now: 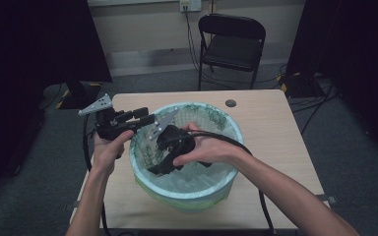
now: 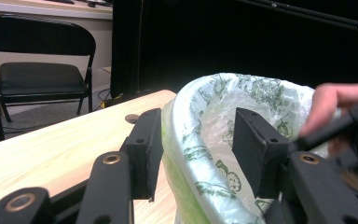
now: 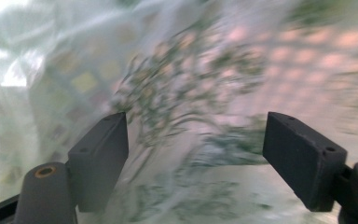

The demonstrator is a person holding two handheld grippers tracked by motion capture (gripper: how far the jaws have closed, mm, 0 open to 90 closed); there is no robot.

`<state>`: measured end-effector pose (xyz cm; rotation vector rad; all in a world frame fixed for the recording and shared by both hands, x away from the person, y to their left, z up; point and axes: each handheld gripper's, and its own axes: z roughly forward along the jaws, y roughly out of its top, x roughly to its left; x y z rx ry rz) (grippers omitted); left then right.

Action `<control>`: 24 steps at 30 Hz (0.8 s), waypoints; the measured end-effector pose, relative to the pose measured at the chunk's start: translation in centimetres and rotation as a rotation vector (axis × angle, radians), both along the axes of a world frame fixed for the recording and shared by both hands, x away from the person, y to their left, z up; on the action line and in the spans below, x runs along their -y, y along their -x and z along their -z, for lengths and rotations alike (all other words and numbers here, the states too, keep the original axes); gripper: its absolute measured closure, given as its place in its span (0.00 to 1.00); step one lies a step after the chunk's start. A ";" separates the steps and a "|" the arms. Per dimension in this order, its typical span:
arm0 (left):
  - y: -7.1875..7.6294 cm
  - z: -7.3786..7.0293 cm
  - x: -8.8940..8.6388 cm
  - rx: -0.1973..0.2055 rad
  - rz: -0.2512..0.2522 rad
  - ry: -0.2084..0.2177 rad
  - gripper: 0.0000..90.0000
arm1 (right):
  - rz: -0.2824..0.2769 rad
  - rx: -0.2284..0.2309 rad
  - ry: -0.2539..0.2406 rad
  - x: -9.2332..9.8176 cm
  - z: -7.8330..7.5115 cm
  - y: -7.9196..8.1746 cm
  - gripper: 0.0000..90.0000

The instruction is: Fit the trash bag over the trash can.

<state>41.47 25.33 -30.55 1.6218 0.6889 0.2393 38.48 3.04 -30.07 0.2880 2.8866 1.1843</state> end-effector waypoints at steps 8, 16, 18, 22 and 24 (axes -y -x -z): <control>0.2 0.0 -0.1 0.006 0.002 0.000 0.57 | 0.110 0.027 -0.023 0.0 0.0 -2.9 0.25; 0.7 -0.2 0.0 0.035 -0.063 -0.066 0.45 | 0.154 0.047 0.079 0.1 1.1 -3.5 0.23; 0.6 -0.1 0.0 0.034 -0.061 -0.070 0.45 | 0.166 0.036 0.057 0.4 0.6 -3.6 0.23; 0.4 -0.1 -0.2 0.014 -0.051 -0.047 0.40 | 0.172 0.018 -0.051 1.5 -1.3 -3.6 0.23; 0.4 -0.1 -0.3 0.014 -0.056 -0.038 0.38 | 0.183 0.022 -0.086 2.1 -2.2 -3.8 0.21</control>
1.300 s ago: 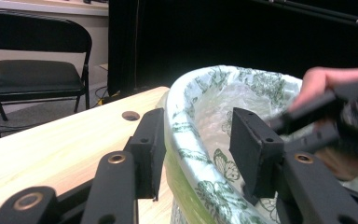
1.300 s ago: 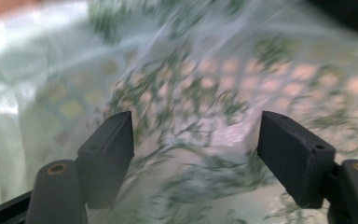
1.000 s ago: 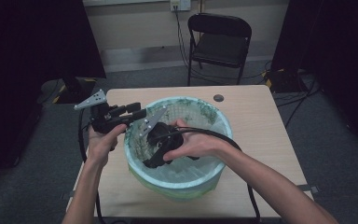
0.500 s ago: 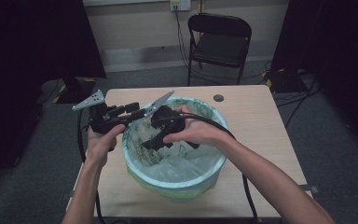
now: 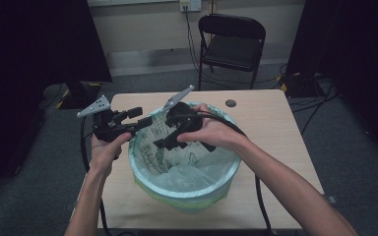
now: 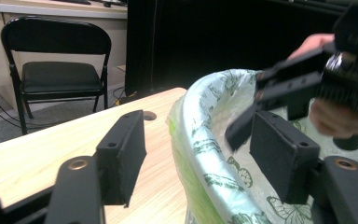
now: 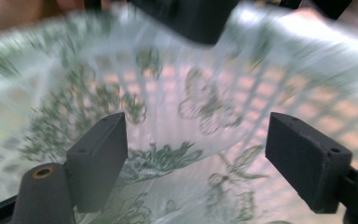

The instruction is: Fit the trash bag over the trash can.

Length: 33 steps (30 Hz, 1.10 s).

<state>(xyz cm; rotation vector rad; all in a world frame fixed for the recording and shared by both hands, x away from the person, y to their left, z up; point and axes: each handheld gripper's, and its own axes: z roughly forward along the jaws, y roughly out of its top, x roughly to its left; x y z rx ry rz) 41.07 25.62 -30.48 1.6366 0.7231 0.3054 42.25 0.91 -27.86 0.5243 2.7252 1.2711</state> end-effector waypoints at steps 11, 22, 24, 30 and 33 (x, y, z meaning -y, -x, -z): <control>-0.2 0.0 0.0 -0.015 -0.015 0.001 0.34 | 0.161 0.042 -0.148 3.7 -2.4 -1.8 0.24; -0.1 -0.2 -1.2 -0.005 -0.067 0.013 0.32 | 0.339 0.141 -0.200 8.3 -5.3 -2.6 0.21; -0.1 -0.1 -1.2 -0.001 -0.072 0.017 0.32 | 0.372 0.154 -0.197 9.2 -5.3 -2.7 0.21; 0.1 0.1 -2.0 0.020 -0.126 0.033 0.32 | 0.459 0.183 -0.222 12.4 -4.7 -2.8 0.21; 0.2 0.2 -2.4 0.018 -0.193 -0.016 0.33 | 0.509 0.188 -0.249 14.1 -4.0 -2.5 0.20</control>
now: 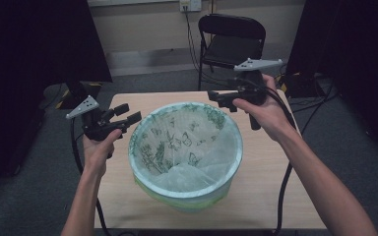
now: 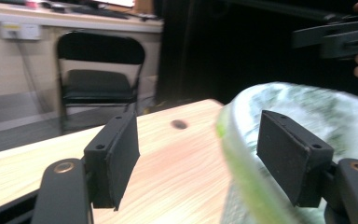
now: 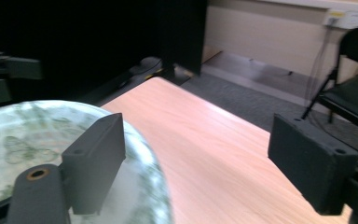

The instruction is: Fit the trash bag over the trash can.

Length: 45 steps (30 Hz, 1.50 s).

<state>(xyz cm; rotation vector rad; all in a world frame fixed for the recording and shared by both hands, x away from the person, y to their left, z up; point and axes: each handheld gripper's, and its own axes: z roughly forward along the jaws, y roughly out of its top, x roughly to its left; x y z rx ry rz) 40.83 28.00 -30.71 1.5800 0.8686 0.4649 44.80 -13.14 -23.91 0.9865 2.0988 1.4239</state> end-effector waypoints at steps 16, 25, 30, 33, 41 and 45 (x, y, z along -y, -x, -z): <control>1.4 3.9 -3.1 -0.095 -0.077 -0.081 0.17 | 0.211 -0.048 -0.066 7.0 7.9 2.7 0.19; 2.7 7.3 -3.1 -0.166 -0.082 -0.176 0.18 | 0.261 -0.099 -0.073 8.6 13.1 5.9 0.19; 3.7 9.9 -2.9 -0.199 -0.097 -0.192 0.18 | 0.274 -0.141 -0.047 9.3 16.1 7.4 0.19; 4.0 11.5 -2.5 -0.243 -0.101 -0.216 0.18 | 0.290 -0.155 -0.006 9.6 17.7 8.2 0.19; 5.5 15.7 -0.9 -0.352 -0.095 -0.356 0.18 | 0.333 -0.208 0.065 10.8 22.1 9.7 0.19; 6.0 17.1 -0.7 -0.356 -0.101 -0.391 0.18 | 0.361 -0.247 0.062 11.5 23.6 10.3 0.19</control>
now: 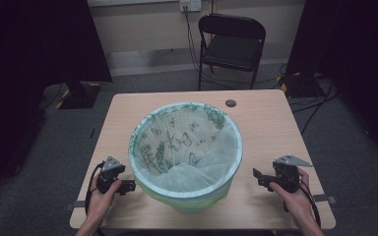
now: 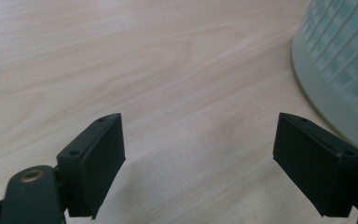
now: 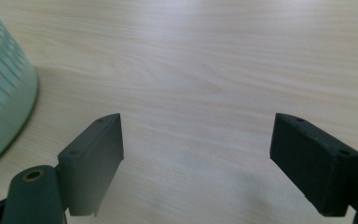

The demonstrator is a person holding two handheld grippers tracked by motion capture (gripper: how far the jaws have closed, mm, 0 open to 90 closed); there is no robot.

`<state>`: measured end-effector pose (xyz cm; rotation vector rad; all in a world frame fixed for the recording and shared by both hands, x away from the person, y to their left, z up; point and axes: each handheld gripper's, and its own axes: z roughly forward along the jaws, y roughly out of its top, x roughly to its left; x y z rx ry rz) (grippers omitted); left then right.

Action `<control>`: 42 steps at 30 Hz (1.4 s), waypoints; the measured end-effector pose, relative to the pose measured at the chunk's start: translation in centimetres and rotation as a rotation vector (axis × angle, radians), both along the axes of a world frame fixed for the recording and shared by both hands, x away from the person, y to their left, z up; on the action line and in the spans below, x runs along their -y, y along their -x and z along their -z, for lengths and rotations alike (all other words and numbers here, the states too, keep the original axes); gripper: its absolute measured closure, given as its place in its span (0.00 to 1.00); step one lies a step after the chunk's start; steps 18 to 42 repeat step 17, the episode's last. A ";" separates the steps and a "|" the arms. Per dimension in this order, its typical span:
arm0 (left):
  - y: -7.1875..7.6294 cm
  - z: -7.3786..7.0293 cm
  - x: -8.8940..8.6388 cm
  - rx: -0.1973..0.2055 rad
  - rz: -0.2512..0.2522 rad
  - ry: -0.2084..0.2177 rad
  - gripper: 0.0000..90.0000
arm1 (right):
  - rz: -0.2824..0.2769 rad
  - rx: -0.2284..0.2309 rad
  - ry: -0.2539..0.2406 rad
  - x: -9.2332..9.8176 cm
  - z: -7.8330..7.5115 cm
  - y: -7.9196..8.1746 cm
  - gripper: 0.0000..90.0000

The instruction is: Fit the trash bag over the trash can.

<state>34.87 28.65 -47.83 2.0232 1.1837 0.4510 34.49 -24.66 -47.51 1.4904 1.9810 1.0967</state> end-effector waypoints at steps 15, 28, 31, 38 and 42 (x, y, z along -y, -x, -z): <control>-0.2 2.2 1.2 0.016 0.014 -0.060 0.13 | 0.058 -0.050 0.154 -0.4 2.4 -0.2 0.17; -0.3 2.1 1.2 0.016 0.008 -0.068 0.12 | 0.058 -0.051 0.154 -0.4 2.4 -0.2 0.17; -0.3 2.1 1.2 0.016 0.008 -0.068 0.12 | 0.058 -0.051 0.154 -0.4 2.4 -0.2 0.17; -0.3 2.1 1.2 0.016 0.008 -0.068 0.12 | 0.058 -0.051 0.154 -0.4 2.4 -0.2 0.17; -0.3 2.1 1.2 0.016 0.008 -0.068 0.12 | 0.058 -0.051 0.154 -0.4 2.4 -0.2 0.17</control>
